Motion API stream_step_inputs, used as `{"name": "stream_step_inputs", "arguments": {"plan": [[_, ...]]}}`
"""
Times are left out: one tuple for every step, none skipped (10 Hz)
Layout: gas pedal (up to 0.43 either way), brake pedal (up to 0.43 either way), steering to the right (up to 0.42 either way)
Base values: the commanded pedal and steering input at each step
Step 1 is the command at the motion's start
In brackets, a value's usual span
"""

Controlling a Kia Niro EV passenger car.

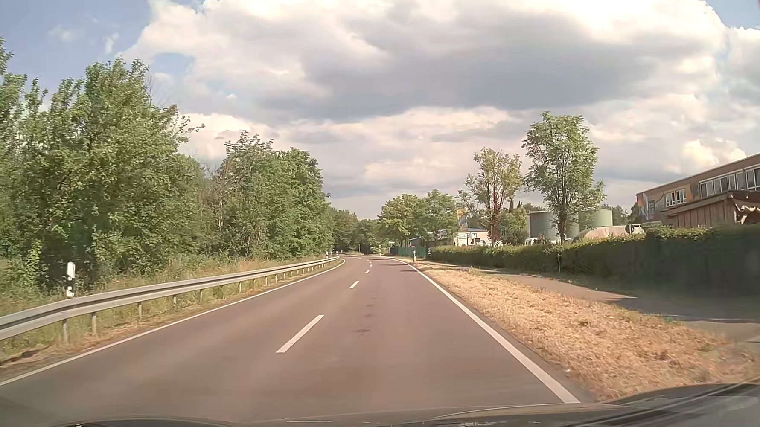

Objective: Follow the waypoints while adhering to traffic rules and regulations

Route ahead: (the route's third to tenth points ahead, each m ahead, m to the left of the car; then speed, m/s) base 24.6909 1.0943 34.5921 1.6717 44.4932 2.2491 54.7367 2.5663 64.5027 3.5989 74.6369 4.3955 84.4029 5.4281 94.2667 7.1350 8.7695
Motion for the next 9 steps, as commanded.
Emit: {"name": "stream_step_inputs", "arguments": {"plan": [[0.268, 0.0, 0.002], [0.268, 0.0, 0.001], [0.268, 0.0, 0.0], [0.268, 0.0, 0.0], [0.268, 0.0, -0.001], [0.268, 0.0, -0.002], [0.268, 0.0, -0.003], [0.268, 0.0, -0.004], [0.268, 0.0, -0.004]]}}
